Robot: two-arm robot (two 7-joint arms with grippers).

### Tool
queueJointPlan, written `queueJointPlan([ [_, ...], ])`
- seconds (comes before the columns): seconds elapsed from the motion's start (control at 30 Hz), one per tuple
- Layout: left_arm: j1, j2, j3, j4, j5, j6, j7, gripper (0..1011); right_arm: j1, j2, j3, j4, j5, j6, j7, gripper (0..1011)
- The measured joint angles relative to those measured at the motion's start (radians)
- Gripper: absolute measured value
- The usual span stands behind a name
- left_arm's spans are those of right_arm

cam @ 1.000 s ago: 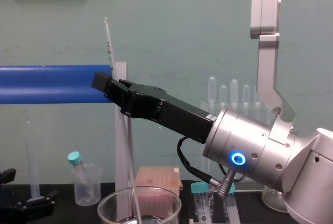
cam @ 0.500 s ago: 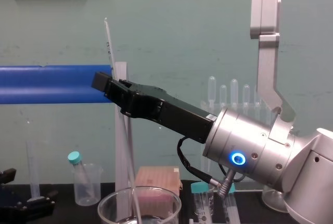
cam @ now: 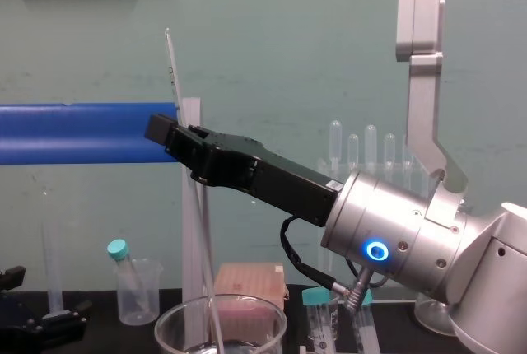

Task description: Hold the thermometer with one hand and immerse one end into the beaker, then reinsert it into the test tube rack.

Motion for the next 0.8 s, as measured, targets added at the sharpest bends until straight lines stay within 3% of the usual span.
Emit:
queueJointPlan([
  [0.8,0.0,0.0,0.0,0.0,0.0,0.0,0.0,1008,0.0,0.0,0.0,0.0,0.0,0.0,0.0,55],
])
